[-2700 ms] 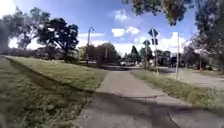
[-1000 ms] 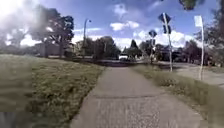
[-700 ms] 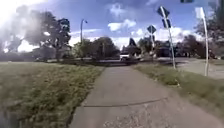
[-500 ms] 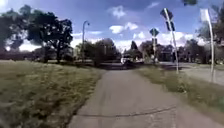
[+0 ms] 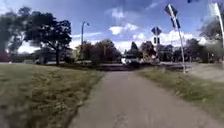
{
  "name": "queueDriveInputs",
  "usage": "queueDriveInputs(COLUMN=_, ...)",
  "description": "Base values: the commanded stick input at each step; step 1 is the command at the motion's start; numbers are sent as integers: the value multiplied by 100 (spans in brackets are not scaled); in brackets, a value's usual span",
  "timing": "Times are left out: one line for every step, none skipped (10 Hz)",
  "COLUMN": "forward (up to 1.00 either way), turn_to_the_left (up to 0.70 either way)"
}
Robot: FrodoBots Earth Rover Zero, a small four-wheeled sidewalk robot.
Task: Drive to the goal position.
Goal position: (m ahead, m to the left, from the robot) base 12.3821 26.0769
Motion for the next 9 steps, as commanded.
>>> queueDriveInputs(forward=100, turn_to_the_left=0)
queueDriveInputs(forward=100, turn_to_the_left=0)
queueDriveInputs(forward=100, turn_to_the_left=0)
queueDriveInputs(forward=100, turn_to_the_left=0)
queueDriveInputs(forward=100, turn_to_the_left=0)
queueDriveInputs(forward=100, turn_to_the_left=0)
queueDriveInputs(forward=100, turn_to_the_left=0)
queueDriveInputs(forward=100, turn_to_the_left=1)
queueDriveInputs(forward=100, turn_to_the_left=9)
